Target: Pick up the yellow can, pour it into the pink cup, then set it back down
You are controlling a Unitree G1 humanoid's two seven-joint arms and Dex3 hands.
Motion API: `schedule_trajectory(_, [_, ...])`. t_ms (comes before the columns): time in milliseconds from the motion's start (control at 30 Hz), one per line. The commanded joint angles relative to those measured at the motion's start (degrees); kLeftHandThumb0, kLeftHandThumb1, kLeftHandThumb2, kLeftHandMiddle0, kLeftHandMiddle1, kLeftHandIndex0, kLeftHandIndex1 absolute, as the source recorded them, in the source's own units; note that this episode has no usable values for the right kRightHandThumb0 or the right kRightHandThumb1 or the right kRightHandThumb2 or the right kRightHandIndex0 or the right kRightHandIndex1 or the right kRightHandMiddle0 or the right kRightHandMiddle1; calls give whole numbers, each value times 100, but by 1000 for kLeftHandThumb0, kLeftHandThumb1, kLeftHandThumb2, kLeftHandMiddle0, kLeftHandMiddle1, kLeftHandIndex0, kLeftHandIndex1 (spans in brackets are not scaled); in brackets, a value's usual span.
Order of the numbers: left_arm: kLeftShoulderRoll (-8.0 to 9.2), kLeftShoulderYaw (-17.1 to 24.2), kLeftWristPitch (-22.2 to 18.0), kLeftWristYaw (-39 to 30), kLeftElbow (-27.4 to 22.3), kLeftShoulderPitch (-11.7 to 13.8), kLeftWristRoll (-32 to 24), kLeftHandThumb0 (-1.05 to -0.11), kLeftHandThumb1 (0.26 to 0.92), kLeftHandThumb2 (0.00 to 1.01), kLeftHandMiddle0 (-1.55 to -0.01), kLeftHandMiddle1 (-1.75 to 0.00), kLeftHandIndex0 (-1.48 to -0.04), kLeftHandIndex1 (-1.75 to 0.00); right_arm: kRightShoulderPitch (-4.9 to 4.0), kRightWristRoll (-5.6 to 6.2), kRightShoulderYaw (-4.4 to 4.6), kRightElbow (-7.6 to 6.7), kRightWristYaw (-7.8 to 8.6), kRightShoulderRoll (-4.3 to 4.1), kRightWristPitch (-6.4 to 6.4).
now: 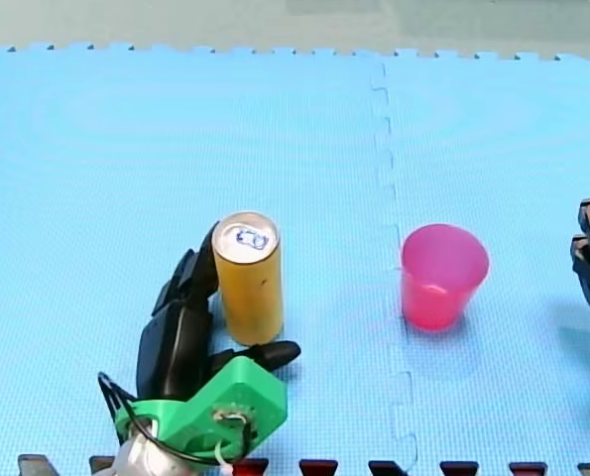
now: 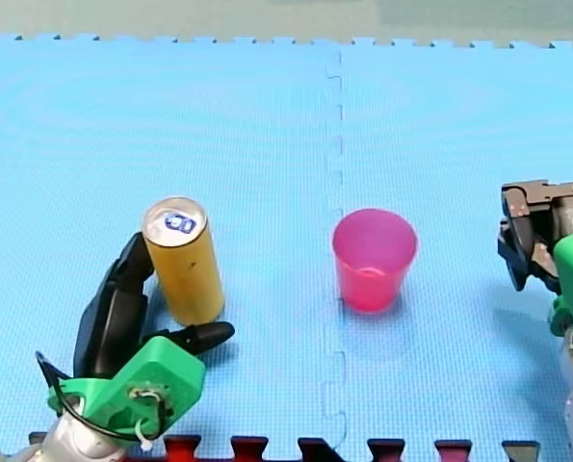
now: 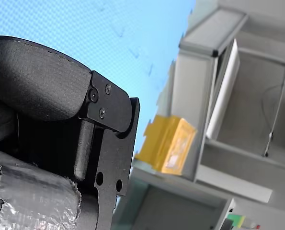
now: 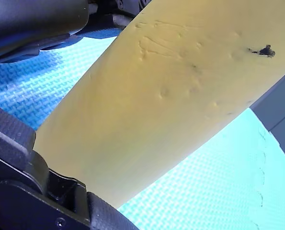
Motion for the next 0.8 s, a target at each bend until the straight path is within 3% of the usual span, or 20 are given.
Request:
schedule_trajectory(0, [34, -28, 2, 1, -27, -26, -30, -1048, 738, 4, -90, 0, -118, 0, -21, 17, -6, 15, -7, -30, -11])
schedule_trajectory(233, [35, 36, -18, -315, -70, -3, -254, -1048, 746, 6, -82, 0, -111, 0, -33, -2, 4, 37, -25, -38, -14])
schedule_trajectory(467, [-82, 596, -509, -1363, -148, 124, -1176, -1048, 752, 7, -107, -13, -108, 0, -46, -2, 0, 64, -24, -53, -9])
schedule_trajectory(767, [132, 858, -918, -1524, -171, 205, -1365, -1048, 774, 10, -168, -36, -119, -5, -67, 4, -5, 82, -16, -73, 12])
